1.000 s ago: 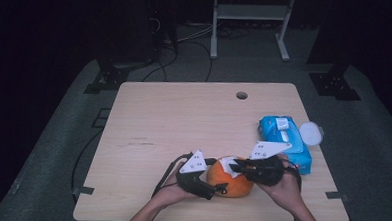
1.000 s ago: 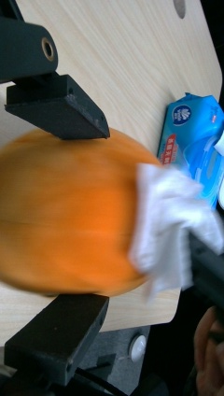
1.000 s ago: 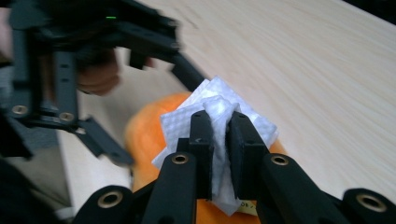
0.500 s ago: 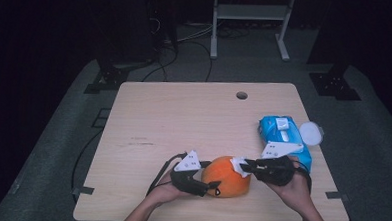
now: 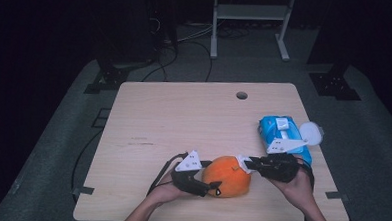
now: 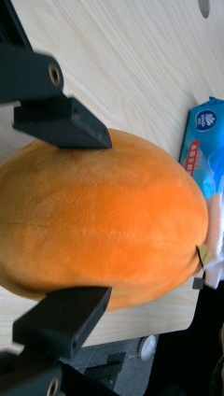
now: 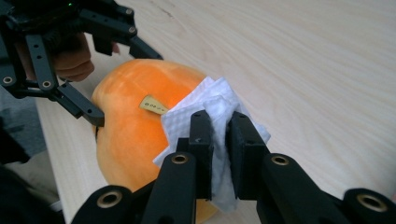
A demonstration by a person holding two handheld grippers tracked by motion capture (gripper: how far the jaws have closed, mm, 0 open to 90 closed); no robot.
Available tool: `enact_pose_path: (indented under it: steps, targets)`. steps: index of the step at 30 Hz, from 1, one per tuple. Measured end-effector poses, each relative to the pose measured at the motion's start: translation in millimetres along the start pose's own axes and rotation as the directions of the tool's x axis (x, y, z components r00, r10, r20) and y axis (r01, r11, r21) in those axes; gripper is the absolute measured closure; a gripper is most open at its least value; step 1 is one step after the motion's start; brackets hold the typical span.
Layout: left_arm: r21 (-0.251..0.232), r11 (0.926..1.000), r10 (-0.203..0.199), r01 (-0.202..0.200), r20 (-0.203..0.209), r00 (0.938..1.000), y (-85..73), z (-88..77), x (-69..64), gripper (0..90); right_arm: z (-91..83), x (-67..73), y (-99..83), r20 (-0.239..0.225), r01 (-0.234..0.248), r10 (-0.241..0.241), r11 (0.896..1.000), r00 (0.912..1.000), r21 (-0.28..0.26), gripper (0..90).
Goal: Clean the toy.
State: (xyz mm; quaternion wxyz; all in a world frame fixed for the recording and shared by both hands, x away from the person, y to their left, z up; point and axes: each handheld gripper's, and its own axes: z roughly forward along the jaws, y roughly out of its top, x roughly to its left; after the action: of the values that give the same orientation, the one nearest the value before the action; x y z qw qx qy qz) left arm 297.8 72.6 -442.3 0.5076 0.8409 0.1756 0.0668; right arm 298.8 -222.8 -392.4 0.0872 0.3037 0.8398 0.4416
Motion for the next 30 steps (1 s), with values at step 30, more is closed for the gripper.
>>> enact_pose_path:
  steps: [30]
  targets:
    - [-0.082, 0.9948, -0.059, 0.061, 0.022, 0.998, -0.2, -4.5, 12.1, 22.9, 13.2, 34.9, 7.5, -0.049, 0.118, -0.12, 0.993, 0.9916, -0.024, 80.1]
